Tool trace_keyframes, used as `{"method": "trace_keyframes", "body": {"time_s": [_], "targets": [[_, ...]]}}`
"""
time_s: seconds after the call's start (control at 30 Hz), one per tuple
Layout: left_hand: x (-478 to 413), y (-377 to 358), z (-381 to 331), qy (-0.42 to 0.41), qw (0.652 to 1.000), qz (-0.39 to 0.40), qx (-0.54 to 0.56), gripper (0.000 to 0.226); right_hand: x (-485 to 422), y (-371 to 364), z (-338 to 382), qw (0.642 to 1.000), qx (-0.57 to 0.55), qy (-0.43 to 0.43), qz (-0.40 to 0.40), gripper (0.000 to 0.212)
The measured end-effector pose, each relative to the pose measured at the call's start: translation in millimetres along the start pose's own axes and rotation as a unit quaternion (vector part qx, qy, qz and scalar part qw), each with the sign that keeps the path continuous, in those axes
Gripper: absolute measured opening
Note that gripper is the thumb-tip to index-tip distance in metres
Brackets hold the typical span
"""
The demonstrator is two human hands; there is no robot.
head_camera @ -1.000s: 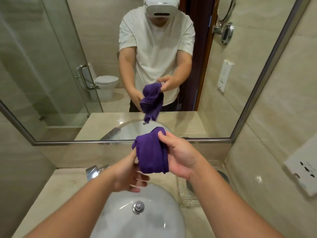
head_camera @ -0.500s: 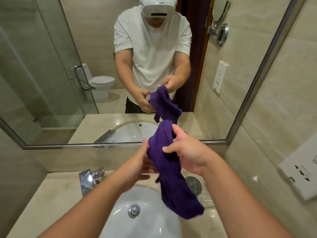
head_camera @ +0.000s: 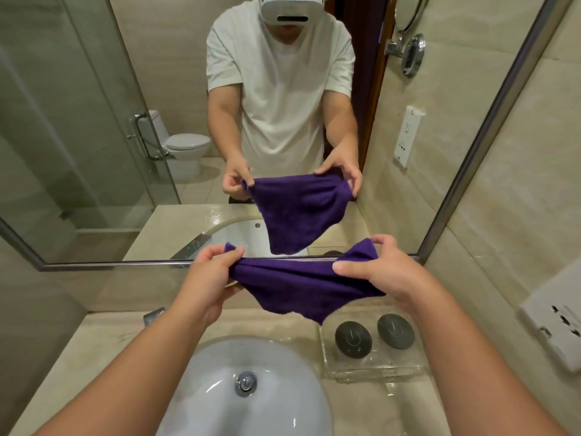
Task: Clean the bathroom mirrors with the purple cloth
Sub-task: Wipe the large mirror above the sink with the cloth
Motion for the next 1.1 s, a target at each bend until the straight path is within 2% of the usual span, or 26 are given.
{"method": "trace_keyframes", "body": {"time_s": [0.03, 0.07, 0.1, 0.13, 0.17, 0.2, 0.23, 0.27, 0.33, 0.4, 0.47, 0.5, 0.57, 0.63, 0.67, 0.73, 0.77, 0.8, 0.83, 0.87, 0.93, 0.97, 1.03, 1.1], "targets": [[-0.5, 2.2, -2.4, -0.002, 1.000, 0.005, -0.021, 0.009, 1.5, -4.1, 0.9, 0.998, 0.051, 0.015, 0.041, 0.138], [-1.2, 3.9, -4.4, -0.005, 0.998, 0.015, -0.059, 0.013, 3.5, -10.1, 1.2, 0.988, 0.126, 0.028, 0.088, 0.143], [-1.9, 6.1, -6.5, -0.014, 0.993, 0.024, -0.117, 0.021, 4.8, -15.8, -0.1, 0.967, 0.217, 0.043, 0.126, 0.134], [-3.7, 9.3, -9.5, -0.031, 0.979, 0.030, -0.200, 0.031, 5.2, -20.6, -2.3, 0.943, 0.296, 0.055, 0.145, 0.107], [-6.1, 13.0, -13.5, -0.056, 0.953, 0.032, -0.295, 0.041, 2.3, -22.9, -3.5, 0.929, 0.339, 0.062, 0.136, 0.071], [-7.1, 15.2, -18.0, -0.080, 0.922, 0.033, -0.377, 0.047, -2.2, -22.0, -2.7, 0.934, 0.338, 0.056, 0.100, 0.039], [-6.9, 15.8, -21.7, -0.090, 0.901, 0.036, -0.422, 0.050, -6.1, -19.5, -1.2, 0.948, 0.308, 0.051, 0.058, 0.018], [-5.8, 15.7, -23.2, -0.082, 0.898, 0.047, -0.430, 0.048, -10.4, -14.8, -0.3, 0.961, 0.273, 0.048, 0.006, 0.008], [-0.4, 12.9, -19.1, -0.018, 0.920, 0.095, -0.380, 0.046, -18.8, -4.1, 6.5, 0.949, 0.292, 0.066, -0.096, 0.003], [6.9, 3.9, -12.0, 0.057, 0.927, 0.172, -0.329, 0.051, -28.9, 0.9, 7.7, 0.940, 0.296, 0.062, -0.155, 0.010], [4.8, -4.9, -7.3, 0.059, 0.928, 0.219, -0.295, 0.043, -38.7, 9.2, 6.5, 0.943, 0.229, 0.053, -0.235, 0.014], [-1.4, -7.3, -7.6, 0.027, 0.935, 0.199, -0.291, 0.032, -43.3, 12.4, 6.2, 0.939, 0.192, 0.054, -0.279, 0.015], [-17.7, -10.8, -8.0, -0.054, 0.953, 0.111, -0.277, 0.013, -54.3, 8.7, 3.5, 0.936, 0.112, 0.041, -0.333, 0.019], [-31.4, -18.6, 1.1, -0.100, 0.970, 0.046, -0.216, 0.016, -69.3, -8.3, -4.5, 0.938, -0.086, -0.019, -0.334, 0.027], [-37.1, -22.7, 6.8, -0.115, 0.976, 0.016, -0.181, 0.018, -75.4, -23.9, -9.7, 0.917, -0.247, -0.075, -0.305, 0.030], [-45.7, -26.9, 18.2, -0.130, 0.984, -0.048, -0.115, 0.027, -85.0, -67.0, -6.5, 0.823, -0.516, -0.174, -0.164, 0.028], [-50.1, -27.6, 25.1, -0.113, 0.988, -0.078, -0.071, 0.035, -89.6, -84.2, 1.7, 0.783, -0.586, -0.182, -0.102, 0.028], [-54.3, -29.5, 33.0, -0.072, 0.992, -0.099, -0.023, 0.041, -95.2, -96.6, 9.5, 0.760, -0.623, -0.175, -0.066, 0.032], [-58.3, -32.6, 42.3, -0.008, 0.994, -0.111, 0.021, 0.045, -100.2, -104.1, 16.4, 0.755, -0.633, -0.164, -0.055, 0.037], [-60.4, -36.8, 52.7, 0.079, 0.989, -0.110, 0.054, 0.051, -103.4, -107.9, 22.8, 0.763, -0.625, -0.155, -0.063, 0.042], [-57.4, -48.4, 69.1, 0.248, 0.960, -0.077, 0.103, 0.069, -107.0, -106.0, 31.1, 0.806, -0.563, -0.133, -0.124, 0.049], [-55.3, -55.2, 72.9, 0.289, 0.948, -0.056, 0.118, 0.074, -107.2, -99.5, 35.1, 0.833, -0.514, -0.112, -0.172, 0.049], [-59.3, -64.7, 73.6, 0.272, 0.953, -0.032, 0.127, 0.075, -103.7, -82.8, 41.7, 0.874, -0.396, -0.047, -0.277, 0.047], [-69.5, -69.5, 70.0, 0.188, 0.972, -0.041, 0.134, 0.073, -96.1, -69.9, 49.3, 0.889, -0.271, 0.066, -0.364, 0.036]]}}
Point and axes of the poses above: each hand's wrist, its own x-axis away from the middle knuckle, its own y-axis out of the back of the hand, z = x × y, the point moved 6 cm from there along -x, towards the middle knuckle, and after that the axes turned 11 degrees about x, right-handed, at the moved point
